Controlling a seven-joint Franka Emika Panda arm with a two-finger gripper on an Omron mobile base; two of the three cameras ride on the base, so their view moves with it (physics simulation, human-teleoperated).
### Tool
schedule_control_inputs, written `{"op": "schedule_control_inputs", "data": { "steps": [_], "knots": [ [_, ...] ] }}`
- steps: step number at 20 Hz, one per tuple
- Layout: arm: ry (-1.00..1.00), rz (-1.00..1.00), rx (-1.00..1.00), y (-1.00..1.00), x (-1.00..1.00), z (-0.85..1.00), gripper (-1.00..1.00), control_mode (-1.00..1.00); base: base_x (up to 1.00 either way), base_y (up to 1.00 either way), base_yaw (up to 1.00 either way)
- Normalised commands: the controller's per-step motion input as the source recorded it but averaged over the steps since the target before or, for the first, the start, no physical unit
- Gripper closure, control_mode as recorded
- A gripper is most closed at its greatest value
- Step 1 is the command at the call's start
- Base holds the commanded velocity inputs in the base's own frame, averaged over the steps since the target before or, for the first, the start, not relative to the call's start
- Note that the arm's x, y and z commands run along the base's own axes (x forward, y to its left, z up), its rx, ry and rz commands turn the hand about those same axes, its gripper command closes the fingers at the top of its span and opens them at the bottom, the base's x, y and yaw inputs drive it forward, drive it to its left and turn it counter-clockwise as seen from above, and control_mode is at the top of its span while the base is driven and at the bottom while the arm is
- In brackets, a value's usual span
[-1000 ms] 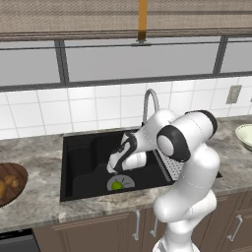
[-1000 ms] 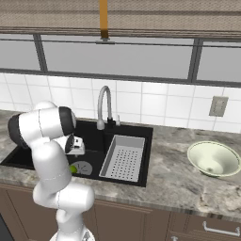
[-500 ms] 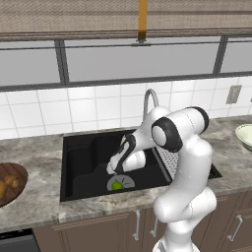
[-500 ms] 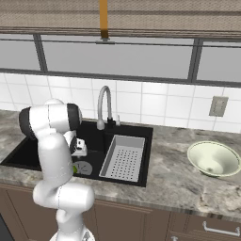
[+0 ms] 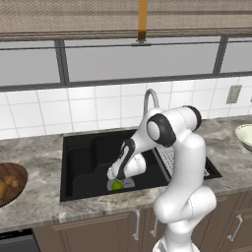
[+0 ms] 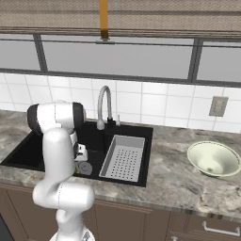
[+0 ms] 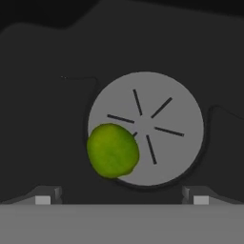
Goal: Pick the potatos from the cabinet and place them in one bowl. Pick the lime from the sink and place it in the other bowl.
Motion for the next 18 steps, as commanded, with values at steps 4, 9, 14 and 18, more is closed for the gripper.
{"op": "schedule_control_inputs", "data": {
  "steps": [4,9,14,18],
  "knots": [
    [0.00,0.00,0.00,0.04,0.00,-0.15,-1.00,-1.00,0.00,0.00,0.00],
    [0.00,0.00,0.00,0.09,0.00,-0.13,-1.00,-1.00,0.00,0.00,0.00],
    [0.00,0.00,0.00,0.08,0.03,-0.13,-1.00,-1.00,0.00,0.00,0.00],
    [0.00,0.00,0.00,0.06,0.12,-0.12,-1.00,-1.00,0.00,0.00,0.00]
  ]
}}
